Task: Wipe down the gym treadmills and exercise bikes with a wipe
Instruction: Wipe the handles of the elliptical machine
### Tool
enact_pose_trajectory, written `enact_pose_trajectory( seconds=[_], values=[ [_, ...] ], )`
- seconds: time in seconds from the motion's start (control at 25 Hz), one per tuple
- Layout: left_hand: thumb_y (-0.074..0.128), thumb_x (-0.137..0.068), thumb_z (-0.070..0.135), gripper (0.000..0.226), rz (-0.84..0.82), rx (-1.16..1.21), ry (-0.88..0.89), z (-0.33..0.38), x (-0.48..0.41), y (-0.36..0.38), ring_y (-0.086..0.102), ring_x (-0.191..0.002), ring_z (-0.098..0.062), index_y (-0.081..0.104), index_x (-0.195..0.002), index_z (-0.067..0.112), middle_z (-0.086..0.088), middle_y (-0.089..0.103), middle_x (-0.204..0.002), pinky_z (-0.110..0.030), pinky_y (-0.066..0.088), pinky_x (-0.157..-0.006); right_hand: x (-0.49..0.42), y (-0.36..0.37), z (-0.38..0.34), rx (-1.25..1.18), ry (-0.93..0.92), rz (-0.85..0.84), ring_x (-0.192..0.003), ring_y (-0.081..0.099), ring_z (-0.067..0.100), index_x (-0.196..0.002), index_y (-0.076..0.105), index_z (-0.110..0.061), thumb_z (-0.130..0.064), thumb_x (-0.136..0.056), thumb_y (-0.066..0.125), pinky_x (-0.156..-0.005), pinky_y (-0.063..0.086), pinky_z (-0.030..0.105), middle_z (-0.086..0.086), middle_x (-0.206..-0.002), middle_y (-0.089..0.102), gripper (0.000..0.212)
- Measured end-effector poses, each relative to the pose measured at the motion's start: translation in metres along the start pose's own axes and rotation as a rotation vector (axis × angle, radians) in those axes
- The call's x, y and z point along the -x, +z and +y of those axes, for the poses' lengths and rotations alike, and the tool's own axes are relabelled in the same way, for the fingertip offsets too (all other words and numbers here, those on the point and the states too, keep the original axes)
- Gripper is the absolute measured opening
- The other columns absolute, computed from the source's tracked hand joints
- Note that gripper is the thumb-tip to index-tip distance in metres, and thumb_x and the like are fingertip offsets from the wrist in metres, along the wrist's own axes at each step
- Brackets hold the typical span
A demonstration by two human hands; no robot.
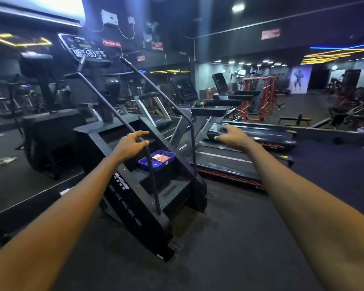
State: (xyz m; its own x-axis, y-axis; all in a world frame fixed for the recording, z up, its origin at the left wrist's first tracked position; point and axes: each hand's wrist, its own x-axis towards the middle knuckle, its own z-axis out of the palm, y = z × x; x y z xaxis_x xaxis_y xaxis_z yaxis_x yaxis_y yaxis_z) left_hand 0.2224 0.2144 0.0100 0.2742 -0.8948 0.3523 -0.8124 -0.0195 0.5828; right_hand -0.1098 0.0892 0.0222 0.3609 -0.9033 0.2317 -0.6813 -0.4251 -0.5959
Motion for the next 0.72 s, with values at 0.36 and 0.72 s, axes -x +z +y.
enact_pose_trajectory(
  seconds=[0.36, 0.72],
  values=[
    [0.063, -0.092, 0.030, 0.042, 0.053, -0.058, -0.046, -0.025, -0.196, 0.060, 0.059, -0.113, -0.017, 0.058, -0.134, 0.030, -0.004, 0.065, -0.122, -0.032, 0.046, -0.099, -0.233, 0.042, 0.052, -0.033, -0.062, -0.051, -0.128, 0.050, 0.030, -0.140, 0.048, -0.009, -0.029, -0.089, 0.061, -0.097, 0.040, 0.031, 0.012, -0.140, 0.053, 0.056],
    [0.063, -0.094, 0.022, 0.040, 0.137, -0.045, -0.091, -0.078, -0.385, 0.093, 0.058, -0.117, -0.014, 0.059, -0.133, 0.022, 0.002, 0.062, -0.129, -0.025, 0.041, -0.101, -0.460, 0.068, 0.066, -0.064, -0.147, -0.077, -0.122, 0.054, 0.026, -0.139, 0.049, -0.014, -0.035, -0.087, 0.063, -0.095, 0.041, 0.030, 0.010, -0.136, 0.057, 0.058]
  ],
)
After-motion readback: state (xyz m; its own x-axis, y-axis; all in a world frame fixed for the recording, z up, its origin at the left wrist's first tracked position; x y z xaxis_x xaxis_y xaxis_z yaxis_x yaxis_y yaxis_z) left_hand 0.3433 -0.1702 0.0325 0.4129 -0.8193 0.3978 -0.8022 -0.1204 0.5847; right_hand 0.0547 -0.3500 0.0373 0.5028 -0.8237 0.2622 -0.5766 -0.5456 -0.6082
